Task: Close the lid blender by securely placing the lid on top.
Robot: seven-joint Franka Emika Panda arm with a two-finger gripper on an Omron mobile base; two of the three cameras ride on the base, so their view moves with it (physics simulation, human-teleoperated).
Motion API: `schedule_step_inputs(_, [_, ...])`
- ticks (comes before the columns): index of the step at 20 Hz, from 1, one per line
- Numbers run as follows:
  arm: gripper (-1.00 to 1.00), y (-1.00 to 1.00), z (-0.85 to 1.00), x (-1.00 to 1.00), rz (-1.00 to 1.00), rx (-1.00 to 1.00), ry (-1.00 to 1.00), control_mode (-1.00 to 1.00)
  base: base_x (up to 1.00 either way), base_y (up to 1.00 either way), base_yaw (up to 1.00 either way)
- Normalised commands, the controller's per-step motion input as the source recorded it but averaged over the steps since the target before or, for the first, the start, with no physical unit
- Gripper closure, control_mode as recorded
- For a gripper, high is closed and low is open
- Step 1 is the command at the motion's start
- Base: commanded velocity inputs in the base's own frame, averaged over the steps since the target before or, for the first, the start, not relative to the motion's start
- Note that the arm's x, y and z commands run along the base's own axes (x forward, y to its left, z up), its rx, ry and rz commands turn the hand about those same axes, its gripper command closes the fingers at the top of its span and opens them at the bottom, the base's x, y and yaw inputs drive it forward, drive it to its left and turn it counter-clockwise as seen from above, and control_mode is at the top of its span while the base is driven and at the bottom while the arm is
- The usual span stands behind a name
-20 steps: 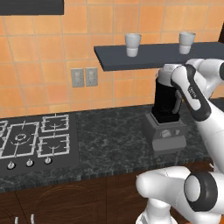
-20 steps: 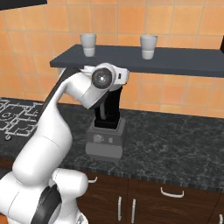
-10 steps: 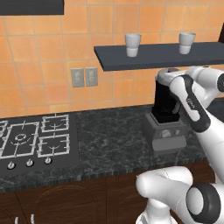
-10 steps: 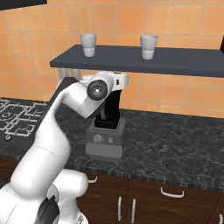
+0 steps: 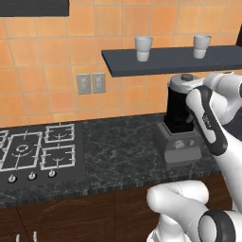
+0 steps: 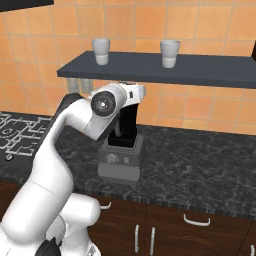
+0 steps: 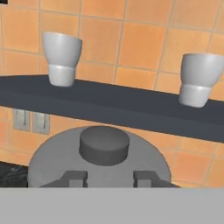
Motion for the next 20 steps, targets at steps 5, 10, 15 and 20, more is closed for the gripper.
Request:
schedule_step_inputs(5, [-1.00, -0.45, 0.00, -0.77, -0.08, -0.01, 0.07, -1.00, 0.00, 0.00, 0.00])
schedule_step_inputs(10, [-1.00, -0.35, 0.00, -0.74, -0.09, 0.00, 0.02, -1.00, 0.00, 0.00, 0.00])
schedule_step_inputs(15, [-1.00, -0.27, 0.07, -0.51, -0.09, 0.00, 0.00, -1.00, 0.00, 0.00, 0.00])
schedule_step_inputs(20, [-1.00, -0.66, -0.01, -0.40, 0.02, 0.00, 0.00, -1.00, 0.00, 0.00, 0.00])
